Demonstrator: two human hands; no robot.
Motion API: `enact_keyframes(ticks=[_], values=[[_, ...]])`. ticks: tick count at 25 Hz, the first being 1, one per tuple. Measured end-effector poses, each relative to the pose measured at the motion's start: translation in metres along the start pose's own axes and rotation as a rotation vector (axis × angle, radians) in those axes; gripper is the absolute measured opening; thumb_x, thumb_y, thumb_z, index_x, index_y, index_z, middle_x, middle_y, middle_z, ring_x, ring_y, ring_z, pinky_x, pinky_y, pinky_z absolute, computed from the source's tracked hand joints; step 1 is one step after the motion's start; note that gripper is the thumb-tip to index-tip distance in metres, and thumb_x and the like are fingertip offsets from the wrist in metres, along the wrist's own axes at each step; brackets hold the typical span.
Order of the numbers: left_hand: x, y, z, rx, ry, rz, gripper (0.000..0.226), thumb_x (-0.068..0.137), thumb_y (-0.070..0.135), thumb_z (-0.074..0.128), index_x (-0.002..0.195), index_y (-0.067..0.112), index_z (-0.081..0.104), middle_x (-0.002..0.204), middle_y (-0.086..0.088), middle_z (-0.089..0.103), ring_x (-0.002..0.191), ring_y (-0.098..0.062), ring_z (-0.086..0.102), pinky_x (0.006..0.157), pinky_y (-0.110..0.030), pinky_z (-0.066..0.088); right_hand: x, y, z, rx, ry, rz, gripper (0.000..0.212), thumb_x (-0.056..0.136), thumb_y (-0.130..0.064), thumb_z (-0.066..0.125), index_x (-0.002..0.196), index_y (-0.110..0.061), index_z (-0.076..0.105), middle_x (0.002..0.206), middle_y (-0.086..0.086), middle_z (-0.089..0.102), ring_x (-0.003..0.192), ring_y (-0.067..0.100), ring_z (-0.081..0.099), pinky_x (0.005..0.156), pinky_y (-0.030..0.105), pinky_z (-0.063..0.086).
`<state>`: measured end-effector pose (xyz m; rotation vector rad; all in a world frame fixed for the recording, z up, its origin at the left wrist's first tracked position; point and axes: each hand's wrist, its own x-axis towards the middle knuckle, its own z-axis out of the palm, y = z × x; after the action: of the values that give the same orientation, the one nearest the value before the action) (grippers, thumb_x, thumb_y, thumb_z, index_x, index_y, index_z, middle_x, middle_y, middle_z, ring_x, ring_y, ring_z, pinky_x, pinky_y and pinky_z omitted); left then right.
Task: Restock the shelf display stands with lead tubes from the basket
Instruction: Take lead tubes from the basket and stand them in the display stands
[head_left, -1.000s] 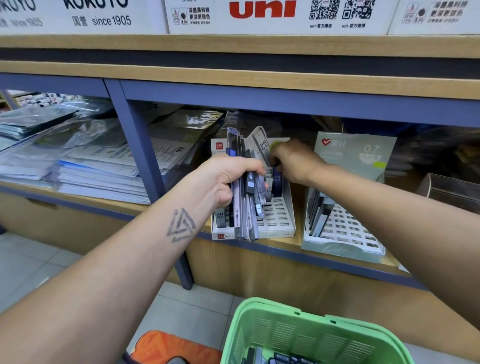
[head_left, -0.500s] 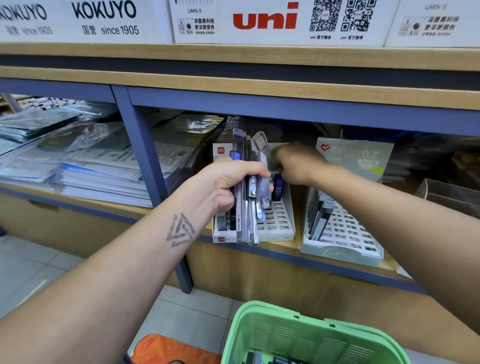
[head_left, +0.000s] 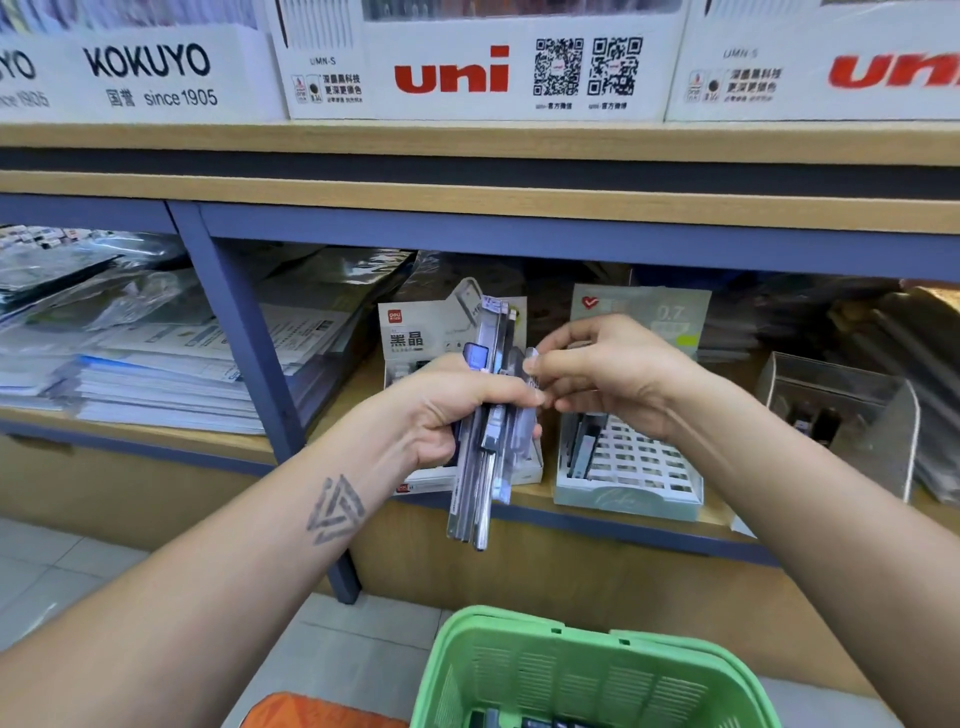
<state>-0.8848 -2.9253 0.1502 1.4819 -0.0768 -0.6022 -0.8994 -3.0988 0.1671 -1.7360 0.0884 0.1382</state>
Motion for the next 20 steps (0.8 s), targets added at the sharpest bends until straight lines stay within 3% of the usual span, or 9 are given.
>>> enact_keyframes(ticks=[3, 6, 10, 13, 16, 20], values=[[0.003, -0.004, 0.007, -0.014, -0.004, -0.002, 0.025, 0.083, -0.005, 0.072, 0.107, 0.000, 0.070, 0.082, -0.017, 0.072, 0.071, -0.028, 0.071, 0.069, -0.044, 0.062, -0.007, 0.006, -0.014, 0.121, 0.024, -0.018, 0.024, 0.082, 0.001, 0.078, 0.101, 0.000, 0.064, 0.068, 0.013, 0.069, 0.052, 0.015, 0.063, 0.051, 0.020, 0.055], [0.007, -0.003, 0.011, -0.017, 0.015, -0.004, 0.026, 0.080, -0.007, 0.073, 0.105, 0.000, 0.068, 0.086, -0.020, 0.071, 0.072, -0.030, 0.070, 0.071, -0.045, 0.062, -0.012, 0.010, -0.034, 0.174, 0.121, -0.082, 0.026, 0.083, 0.004, 0.076, 0.105, 0.004, 0.064, 0.077, 0.020, 0.073, 0.058, 0.018, 0.067, 0.054, 0.021, 0.058], [0.006, -0.001, 0.020, 0.008, 0.010, -0.013, 0.016, 0.081, -0.009, 0.071, 0.091, 0.001, 0.065, 0.079, -0.021, 0.067, 0.063, -0.029, 0.069, 0.059, -0.041, 0.061, -0.018, 0.015, -0.050, 0.118, 0.120, -0.109, 0.019, 0.087, 0.002, 0.073, 0.104, 0.004, 0.066, 0.085, 0.024, 0.075, 0.063, 0.020, 0.071, 0.060, 0.024, 0.061], [0.007, 0.003, 0.024, -0.014, 0.041, -0.051, 0.018, 0.082, -0.008, 0.069, 0.098, -0.002, 0.064, 0.081, -0.024, 0.067, 0.061, -0.027, 0.070, 0.055, -0.038, 0.060, -0.020, 0.017, -0.066, 0.087, 0.188, -0.156, 0.015, 0.086, 0.003, 0.073, 0.101, 0.003, 0.069, 0.083, 0.023, 0.075, 0.064, 0.020, 0.070, 0.059, 0.023, 0.059], [0.010, 0.009, 0.026, -0.043, 0.061, -0.068, 0.024, 0.083, -0.007, 0.065, 0.106, -0.001, 0.061, 0.079, -0.023, 0.065, 0.056, -0.026, 0.069, 0.050, -0.035, 0.057, -0.022, 0.018, -0.087, -0.077, 0.260, -0.213, 0.014, 0.086, 0.002, 0.074, 0.099, 0.000, 0.070, 0.075, 0.017, 0.074, 0.064, 0.022, 0.070, 0.059, 0.025, 0.059], [0.017, 0.011, 0.034, -0.012, 0.080, -0.092, 0.011, 0.085, -0.006, 0.064, 0.095, -0.003, 0.064, 0.070, -0.019, 0.069, 0.055, -0.022, 0.071, 0.048, -0.034, 0.058, -0.018, 0.029, -0.098, -0.427, 0.346, -0.237, 0.010, 0.085, -0.002, 0.076, 0.091, -0.009, 0.071, 0.072, 0.011, 0.074, 0.069, 0.027, 0.075, 0.069, 0.036, 0.063]])
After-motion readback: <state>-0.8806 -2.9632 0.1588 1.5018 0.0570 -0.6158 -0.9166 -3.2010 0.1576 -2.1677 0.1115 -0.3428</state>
